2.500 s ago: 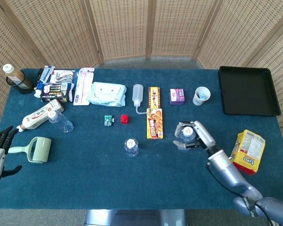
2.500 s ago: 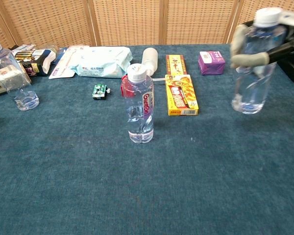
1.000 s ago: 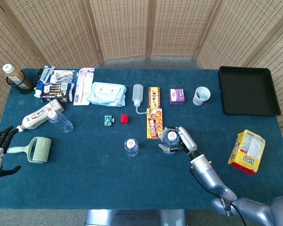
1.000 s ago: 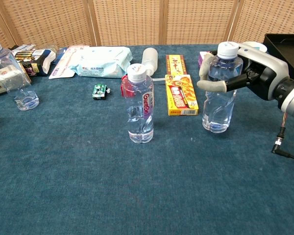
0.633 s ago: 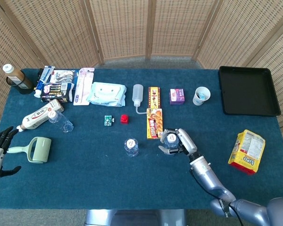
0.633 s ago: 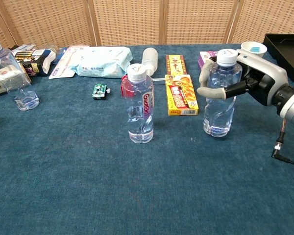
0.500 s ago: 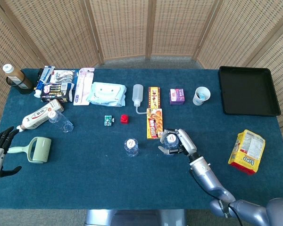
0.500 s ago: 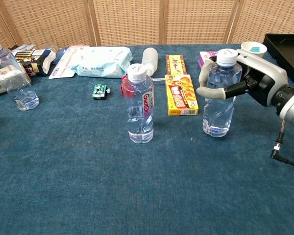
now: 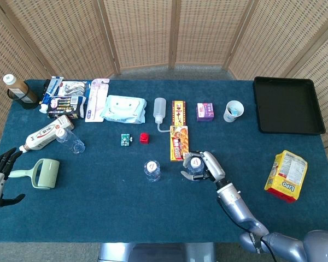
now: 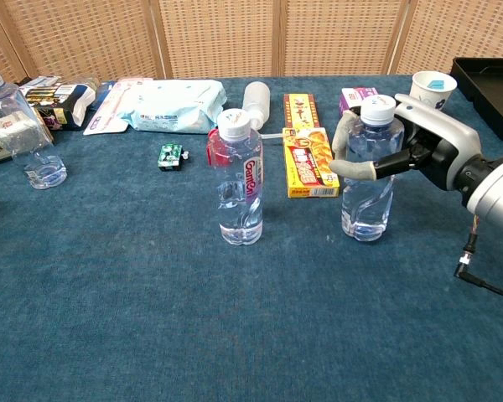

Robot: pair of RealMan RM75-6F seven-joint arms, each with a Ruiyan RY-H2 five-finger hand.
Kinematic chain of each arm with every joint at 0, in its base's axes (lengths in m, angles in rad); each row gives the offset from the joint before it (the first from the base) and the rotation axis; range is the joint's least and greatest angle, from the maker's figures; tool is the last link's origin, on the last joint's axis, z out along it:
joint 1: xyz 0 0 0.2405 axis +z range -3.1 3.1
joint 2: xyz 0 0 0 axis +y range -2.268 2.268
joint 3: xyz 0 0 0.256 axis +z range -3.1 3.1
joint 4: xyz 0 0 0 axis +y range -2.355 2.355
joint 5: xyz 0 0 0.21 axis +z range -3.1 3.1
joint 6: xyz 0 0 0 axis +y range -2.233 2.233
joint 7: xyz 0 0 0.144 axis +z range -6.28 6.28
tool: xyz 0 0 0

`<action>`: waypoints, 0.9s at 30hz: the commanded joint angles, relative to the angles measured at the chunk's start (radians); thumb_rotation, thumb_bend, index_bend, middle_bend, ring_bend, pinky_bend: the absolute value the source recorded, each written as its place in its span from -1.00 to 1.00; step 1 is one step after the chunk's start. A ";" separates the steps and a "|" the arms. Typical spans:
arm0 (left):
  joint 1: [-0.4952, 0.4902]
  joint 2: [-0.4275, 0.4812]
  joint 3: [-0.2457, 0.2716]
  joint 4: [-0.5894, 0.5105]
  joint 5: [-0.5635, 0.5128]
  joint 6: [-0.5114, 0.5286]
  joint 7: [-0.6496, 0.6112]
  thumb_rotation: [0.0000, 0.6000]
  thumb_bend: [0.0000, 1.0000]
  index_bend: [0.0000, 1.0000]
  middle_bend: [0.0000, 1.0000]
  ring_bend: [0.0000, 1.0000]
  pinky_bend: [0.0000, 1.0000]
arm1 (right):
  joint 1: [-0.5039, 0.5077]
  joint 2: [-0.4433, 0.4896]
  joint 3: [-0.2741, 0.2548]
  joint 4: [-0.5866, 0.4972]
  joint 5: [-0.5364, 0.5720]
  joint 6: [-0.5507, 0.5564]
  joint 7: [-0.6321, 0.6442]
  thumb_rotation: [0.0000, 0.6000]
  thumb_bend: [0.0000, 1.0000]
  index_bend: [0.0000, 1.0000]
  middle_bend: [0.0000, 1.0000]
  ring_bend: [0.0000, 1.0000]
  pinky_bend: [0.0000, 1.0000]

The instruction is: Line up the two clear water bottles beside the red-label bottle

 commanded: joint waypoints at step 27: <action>-0.001 0.005 0.007 -0.002 0.009 -0.004 -0.015 1.00 -0.82 -1.00 -1.00 -1.00 -0.68 | -0.046 0.038 -0.064 0.029 -0.092 0.130 0.016 1.00 -0.60 -0.70 -0.49 -0.48 -0.48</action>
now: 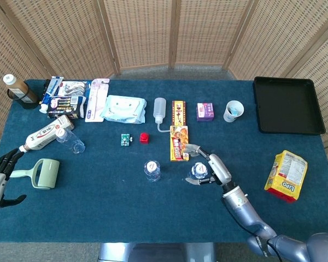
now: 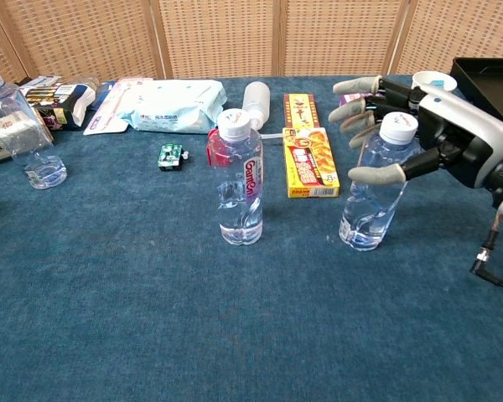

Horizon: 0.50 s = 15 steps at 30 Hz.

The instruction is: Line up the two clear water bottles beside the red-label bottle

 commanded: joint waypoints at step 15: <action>0.005 0.005 0.006 -0.004 0.015 0.010 -0.006 1.00 -0.82 -1.00 -1.00 -1.00 -0.67 | -0.039 0.023 -0.022 -0.007 0.028 -0.020 -0.006 1.00 -0.53 -0.18 0.09 -0.23 -0.46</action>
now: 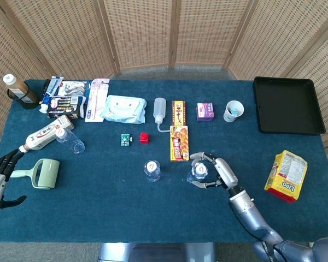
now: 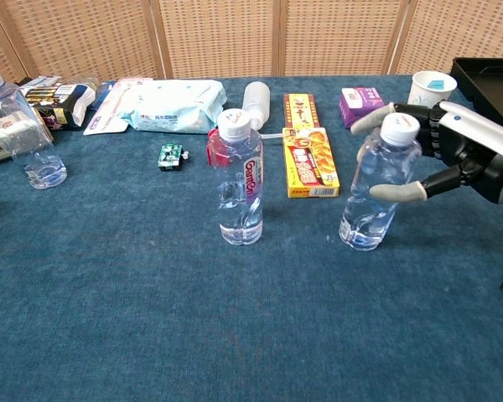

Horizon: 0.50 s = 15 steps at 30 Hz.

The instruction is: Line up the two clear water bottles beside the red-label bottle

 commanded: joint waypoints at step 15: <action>-0.005 -0.004 0.001 -0.003 -0.008 -0.010 0.015 1.00 -0.82 -1.00 -1.00 -1.00 -0.68 | 0.010 -0.032 0.052 0.003 0.012 0.022 -0.047 1.00 -0.29 0.11 0.32 -0.14 -0.45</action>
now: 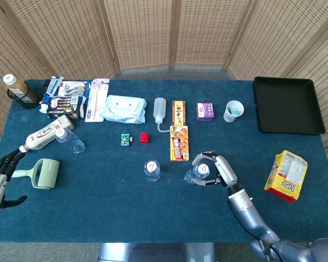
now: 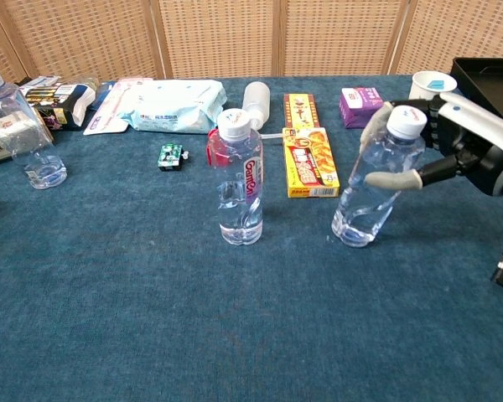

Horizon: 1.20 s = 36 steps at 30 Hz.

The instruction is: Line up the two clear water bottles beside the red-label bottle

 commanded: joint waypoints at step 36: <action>0.001 0.005 0.003 -0.002 0.004 0.001 -0.014 1.00 -0.82 -1.00 -1.00 -1.00 -0.67 | -0.007 0.075 -0.022 -0.095 -0.046 0.043 -0.071 1.00 -0.56 -0.77 -0.64 -0.67 -0.57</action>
